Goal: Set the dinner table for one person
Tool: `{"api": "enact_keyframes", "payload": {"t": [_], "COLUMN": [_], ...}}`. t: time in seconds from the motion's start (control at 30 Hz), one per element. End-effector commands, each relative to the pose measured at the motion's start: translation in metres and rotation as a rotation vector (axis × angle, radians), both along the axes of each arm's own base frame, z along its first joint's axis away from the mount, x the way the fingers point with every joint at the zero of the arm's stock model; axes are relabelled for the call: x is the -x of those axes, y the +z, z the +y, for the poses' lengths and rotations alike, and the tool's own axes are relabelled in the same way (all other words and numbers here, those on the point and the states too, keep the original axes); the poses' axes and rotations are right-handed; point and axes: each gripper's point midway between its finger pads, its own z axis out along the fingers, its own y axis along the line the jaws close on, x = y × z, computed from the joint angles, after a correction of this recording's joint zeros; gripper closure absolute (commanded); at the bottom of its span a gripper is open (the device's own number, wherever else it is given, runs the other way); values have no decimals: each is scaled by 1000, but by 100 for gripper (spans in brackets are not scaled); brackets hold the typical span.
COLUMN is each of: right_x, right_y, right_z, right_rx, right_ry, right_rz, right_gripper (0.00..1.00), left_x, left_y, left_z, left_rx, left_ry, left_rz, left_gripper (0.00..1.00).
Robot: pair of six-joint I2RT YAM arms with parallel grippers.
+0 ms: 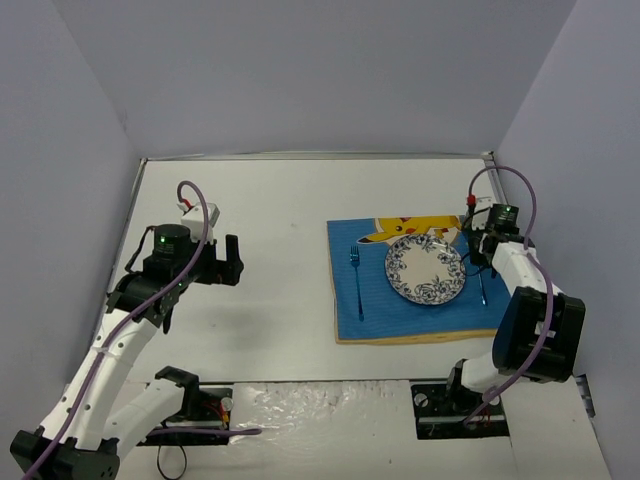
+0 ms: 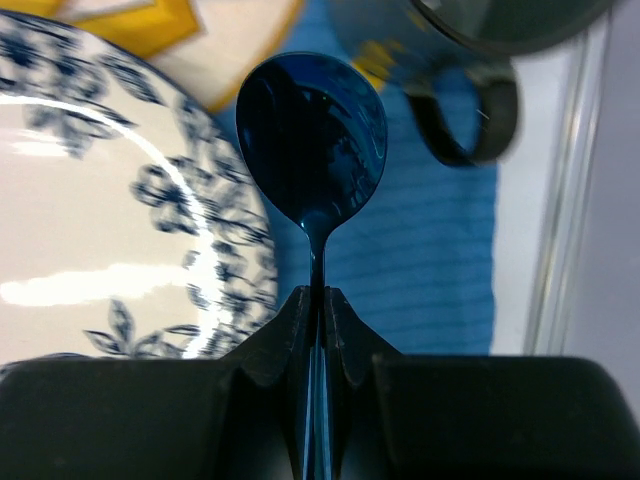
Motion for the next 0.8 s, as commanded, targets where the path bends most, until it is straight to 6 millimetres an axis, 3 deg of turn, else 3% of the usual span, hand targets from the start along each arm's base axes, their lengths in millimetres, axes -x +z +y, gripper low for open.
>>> {"api": "enact_keyframes", "payload": {"t": [0.0,0.3,0.47,0.77], "right_x": [-3,-10,-10,-11], "right_y": [1,-21,-24,-35], "right_z": [-24,-44,-55,-60], "right_rx": [44,-5,-12,-22], "right_ry": [-3,-45,-67,-79], "right_rz": [-21,17,15,34], "right_gripper": [100,100,100,100], "left_x": [-6,-7,-9,-11], "left_y": [9,3,0,-3], "left_z": [3,8,9,10], "left_rx": [-6,-20,-21,-22], "left_ry": [14,32,36,39], "left_rz": [-38,-21,-8,3], "left_gripper": [5,5,5,5]}}
